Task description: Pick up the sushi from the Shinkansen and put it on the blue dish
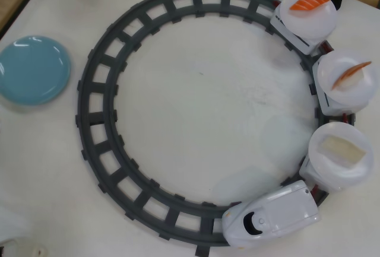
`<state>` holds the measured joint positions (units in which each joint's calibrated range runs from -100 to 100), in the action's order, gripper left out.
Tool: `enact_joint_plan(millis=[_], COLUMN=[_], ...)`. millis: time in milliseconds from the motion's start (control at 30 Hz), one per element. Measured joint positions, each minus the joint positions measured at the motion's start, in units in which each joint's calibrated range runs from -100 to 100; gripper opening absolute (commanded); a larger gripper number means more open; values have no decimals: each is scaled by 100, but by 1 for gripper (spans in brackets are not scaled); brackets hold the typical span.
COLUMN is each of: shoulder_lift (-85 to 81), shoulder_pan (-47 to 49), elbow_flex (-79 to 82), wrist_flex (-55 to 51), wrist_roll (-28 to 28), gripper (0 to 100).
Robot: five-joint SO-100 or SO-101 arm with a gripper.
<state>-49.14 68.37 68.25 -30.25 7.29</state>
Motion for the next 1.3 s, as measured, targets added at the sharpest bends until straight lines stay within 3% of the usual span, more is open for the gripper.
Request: enact_joint_plan(millis=[1100, 1300], shoulder_lift=[8, 8], shoulder_pan=[0, -948], elbow_flex=[0, -467], wrist_flex=[0, -454], wrist_roll=[0, 21], gripper=[24, 24])
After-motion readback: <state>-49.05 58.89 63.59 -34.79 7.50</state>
